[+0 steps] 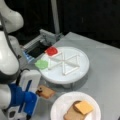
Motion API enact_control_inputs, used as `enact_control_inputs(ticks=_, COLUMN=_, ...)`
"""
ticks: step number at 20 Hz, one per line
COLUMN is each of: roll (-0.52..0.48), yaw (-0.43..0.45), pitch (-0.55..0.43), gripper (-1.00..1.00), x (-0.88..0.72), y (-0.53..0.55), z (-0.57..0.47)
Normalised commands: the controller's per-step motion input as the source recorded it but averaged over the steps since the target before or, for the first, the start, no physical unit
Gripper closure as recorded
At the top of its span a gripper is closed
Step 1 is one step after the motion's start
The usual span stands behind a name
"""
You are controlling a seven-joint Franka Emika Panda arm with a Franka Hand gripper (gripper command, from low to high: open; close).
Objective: Ingredient selection for cheeseburger or sandwich
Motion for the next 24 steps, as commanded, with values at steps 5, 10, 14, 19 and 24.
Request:
enact_control_inputs(ticks=5, roll=0.259, yaw=0.421, pitch=0.084, gripper=1.00, x=0.42, y=-0.40, z=-0.04)
enact_control_inputs(ticks=10, roll=0.153, yaw=0.405, pitch=0.074, gripper=1.00, x=0.47, y=0.02, z=0.16)
enact_control_inputs(ticks=14, roll=0.187, yaw=0.337, pitch=0.128, gripper=1.00, x=0.63, y=0.11, z=0.38)
enact_control_inputs(ticks=19, roll=0.110, yaw=0.232, pitch=0.172, gripper=1.00, x=0.80, y=0.01, z=0.34)
enact_control_inputs(ticks=24, roll=0.077, yaw=0.178, pitch=0.165, gripper=1.00, x=0.77, y=-0.07, z=-0.01)
